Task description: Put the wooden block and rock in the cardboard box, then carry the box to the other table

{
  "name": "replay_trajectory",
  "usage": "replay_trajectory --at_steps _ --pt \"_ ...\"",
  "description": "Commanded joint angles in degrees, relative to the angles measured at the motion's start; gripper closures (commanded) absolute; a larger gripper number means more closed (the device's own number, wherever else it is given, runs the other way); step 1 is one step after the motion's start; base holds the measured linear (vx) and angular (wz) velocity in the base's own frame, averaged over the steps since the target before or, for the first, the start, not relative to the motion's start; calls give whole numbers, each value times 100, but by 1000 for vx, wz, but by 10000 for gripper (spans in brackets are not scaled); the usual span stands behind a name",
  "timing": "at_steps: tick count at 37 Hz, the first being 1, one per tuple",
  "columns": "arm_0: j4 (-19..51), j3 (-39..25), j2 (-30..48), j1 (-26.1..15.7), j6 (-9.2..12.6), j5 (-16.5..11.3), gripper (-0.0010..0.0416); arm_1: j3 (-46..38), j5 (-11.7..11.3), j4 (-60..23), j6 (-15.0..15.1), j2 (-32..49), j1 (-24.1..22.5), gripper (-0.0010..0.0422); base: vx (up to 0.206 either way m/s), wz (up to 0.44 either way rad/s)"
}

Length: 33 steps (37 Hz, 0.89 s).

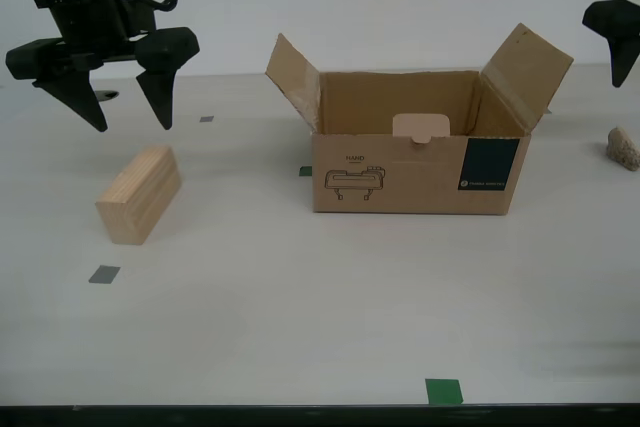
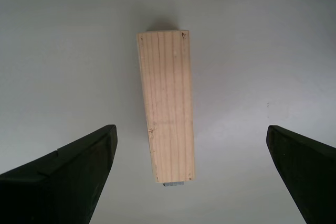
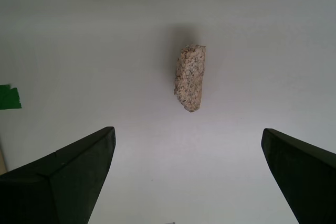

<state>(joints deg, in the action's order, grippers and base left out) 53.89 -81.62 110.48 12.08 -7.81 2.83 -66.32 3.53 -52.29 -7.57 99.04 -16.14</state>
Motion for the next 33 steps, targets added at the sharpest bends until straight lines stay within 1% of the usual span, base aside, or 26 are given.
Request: replay_trajectory --at_steps 1,8,17,21,22,24,27,33 --pt "-109 -4 122 4 -35 -17 18 -7 -9 -20 -37 2 -4 23 0 0" --pt "-275 -4 264 76 -85 -17 18 -2 -9 -33 -50 2 -4 23 0 0" --pt "-387 -4 264 302 -81 -20 18 4 -7 -33 -59 2 -4 23 0 0" --pt "-409 -4 264 315 -83 -26 18 4 -7 -17 -57 2 -4 23 0 0" --pt "-396 -4 264 315 -83 -44 18 4 -7 -11 -57 2 -4 23 0 0" --pt "-376 0 264 315 -83 -173 18 4 -7 -2 -59 2 -4 23 0 0" --pt "-396 39 264 315 -83 -505 18 4 -7 -2 -55 2 -4 23 0 0" --pt "-444 146 264 326 -85 -511 19 4 -7 -9 -33 2 -4 23 0 0"
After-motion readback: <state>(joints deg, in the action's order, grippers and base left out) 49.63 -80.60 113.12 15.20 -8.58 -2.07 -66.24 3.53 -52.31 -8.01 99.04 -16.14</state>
